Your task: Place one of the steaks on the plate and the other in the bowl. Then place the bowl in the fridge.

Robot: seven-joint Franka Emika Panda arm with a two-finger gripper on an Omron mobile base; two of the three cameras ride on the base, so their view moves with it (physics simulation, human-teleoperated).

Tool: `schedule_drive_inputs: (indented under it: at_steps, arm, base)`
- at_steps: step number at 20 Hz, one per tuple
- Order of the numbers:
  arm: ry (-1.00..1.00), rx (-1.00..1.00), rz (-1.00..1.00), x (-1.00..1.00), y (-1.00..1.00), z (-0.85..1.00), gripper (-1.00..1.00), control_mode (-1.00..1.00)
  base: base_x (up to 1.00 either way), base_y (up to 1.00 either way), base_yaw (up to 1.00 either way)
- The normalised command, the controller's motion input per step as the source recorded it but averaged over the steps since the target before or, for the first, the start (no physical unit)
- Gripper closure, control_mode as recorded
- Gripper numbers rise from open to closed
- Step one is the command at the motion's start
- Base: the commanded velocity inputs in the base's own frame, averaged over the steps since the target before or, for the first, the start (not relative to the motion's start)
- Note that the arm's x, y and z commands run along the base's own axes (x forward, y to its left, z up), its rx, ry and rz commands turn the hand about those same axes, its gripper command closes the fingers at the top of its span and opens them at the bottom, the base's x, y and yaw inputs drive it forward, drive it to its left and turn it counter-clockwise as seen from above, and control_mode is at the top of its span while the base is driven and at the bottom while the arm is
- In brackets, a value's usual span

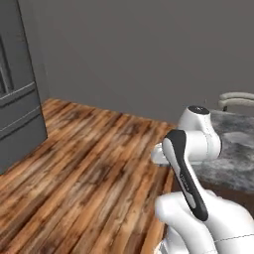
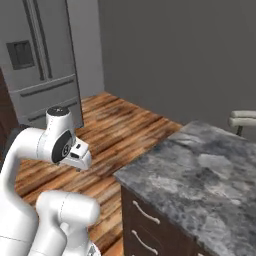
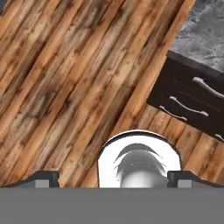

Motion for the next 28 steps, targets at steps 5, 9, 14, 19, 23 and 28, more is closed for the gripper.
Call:
schedule_drive_inputs:
  at_steps: [5, 9, 14, 19, 23, 28]
  arm:
    - [0.00, 0.00, 0.00, 0.00, 0.00, 0.00, -1.00, 1.00]
    - [0.00, 0.00, 0.00, 0.00, 0.00, 0.00, -1.00, 1.00]
    - [0.00, 0.00, 0.00, 0.00, 0.00, 0.00, -1.00, 1.00]
    - [0.00, 0.00, 0.00, 0.00, 0.00, 0.00, -1.00, 1.00]
    - [0.00, 0.00, 0.00, 0.00, 0.00, 0.00, -1.00, 1.00]
    - [0.00, 0.00, 0.00, 0.00, 0.00, 0.00, -1.00, 1.00]
  base:
    - [-0.01, 0.94, 0.80]
    - [-0.08, 1.00, 0.70]
    - [0.04, 1.00, 0.62]
    - [0.91, 0.20, 0.40]
    - [1.00, -0.04, 0.42]
    - [1.00, -0.12, 0.16]
